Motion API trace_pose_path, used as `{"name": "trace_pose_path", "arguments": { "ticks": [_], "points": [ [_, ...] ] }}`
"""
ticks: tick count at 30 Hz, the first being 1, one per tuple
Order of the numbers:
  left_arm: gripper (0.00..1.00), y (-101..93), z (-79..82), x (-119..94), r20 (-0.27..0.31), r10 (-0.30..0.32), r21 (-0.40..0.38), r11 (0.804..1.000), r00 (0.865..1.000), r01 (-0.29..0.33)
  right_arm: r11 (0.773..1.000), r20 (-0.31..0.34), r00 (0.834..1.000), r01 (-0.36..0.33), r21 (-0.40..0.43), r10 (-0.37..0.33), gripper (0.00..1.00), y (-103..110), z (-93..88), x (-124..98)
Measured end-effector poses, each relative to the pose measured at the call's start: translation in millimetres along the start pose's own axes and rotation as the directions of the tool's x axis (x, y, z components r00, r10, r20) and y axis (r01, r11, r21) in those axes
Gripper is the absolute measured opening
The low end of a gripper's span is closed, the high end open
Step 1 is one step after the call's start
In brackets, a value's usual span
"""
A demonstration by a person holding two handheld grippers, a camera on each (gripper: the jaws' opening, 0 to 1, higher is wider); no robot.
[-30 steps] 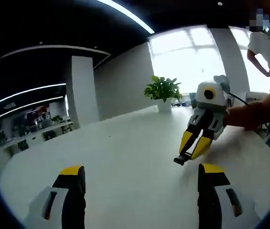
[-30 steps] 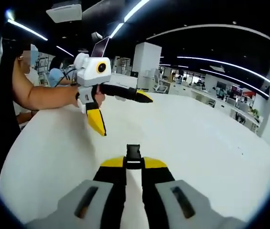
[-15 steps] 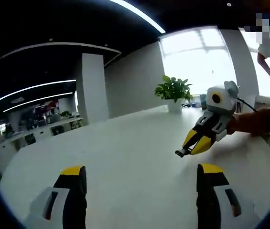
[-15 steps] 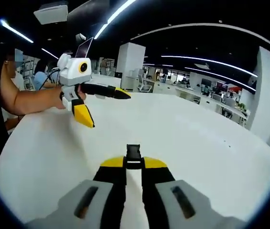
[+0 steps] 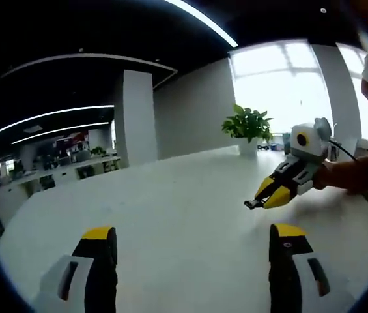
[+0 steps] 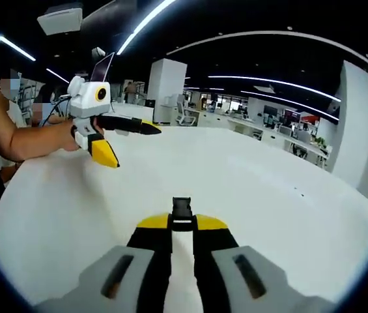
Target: Snap the two parts of the plastic buckle together until the buckle closes and remains connected.
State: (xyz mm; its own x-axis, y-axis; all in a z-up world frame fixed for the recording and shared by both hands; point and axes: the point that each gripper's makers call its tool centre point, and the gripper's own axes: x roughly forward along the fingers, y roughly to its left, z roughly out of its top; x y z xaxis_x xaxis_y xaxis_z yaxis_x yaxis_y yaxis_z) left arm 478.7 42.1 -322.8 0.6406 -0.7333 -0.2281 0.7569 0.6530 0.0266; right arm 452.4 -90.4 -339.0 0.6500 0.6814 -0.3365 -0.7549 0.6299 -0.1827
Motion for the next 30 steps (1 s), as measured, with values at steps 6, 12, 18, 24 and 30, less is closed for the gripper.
{"name": "trace_pose_path", "arguments": {
  "ticks": [6, 12, 18, 24, 30],
  "points": [
    [0.98, 0.2, 0.8, 5.9, -0.001, 0.002, -0.018, 1.0, 1.0, -0.002, 1.0, -0.008, 1.0, 0.008, 0.004, -0.008, 0.1, -4.1, -1.3, 0.8],
    [0.98, 0.8, 7.8, 11.7, -0.01, 0.004, 0.008, 1.0, 1.0, -0.004, 1.0, -0.008, 1.0, 0.015, 0.007, -0.015, 0.1, -9.2, 0.6, 0.8],
    [0.98, 1.7, 11.5, 13.6, -0.009, 0.003, 0.027, 1.0, 1.0, -0.003, 1.0, -0.008, 1.0, 0.025, 0.01, -0.025, 0.1, -15.3, 1.6, 1.9],
    [0.95, 2.7, 7.2, 15.3, -0.039, -0.005, 0.039, 0.999, 0.999, 0.006, 1.0, -0.012, 1.0, 0.025, 0.015, -0.025, 0.1, -18.2, 0.7, 6.2],
    [0.96, 6.0, 6.8, 16.7, -0.037, -0.003, 0.033, 0.999, 0.999, 0.004, 1.0, -0.016, 1.0, 0.017, 0.017, -0.017, 0.1, -17.8, 1.3, 13.0]
  ]
}}
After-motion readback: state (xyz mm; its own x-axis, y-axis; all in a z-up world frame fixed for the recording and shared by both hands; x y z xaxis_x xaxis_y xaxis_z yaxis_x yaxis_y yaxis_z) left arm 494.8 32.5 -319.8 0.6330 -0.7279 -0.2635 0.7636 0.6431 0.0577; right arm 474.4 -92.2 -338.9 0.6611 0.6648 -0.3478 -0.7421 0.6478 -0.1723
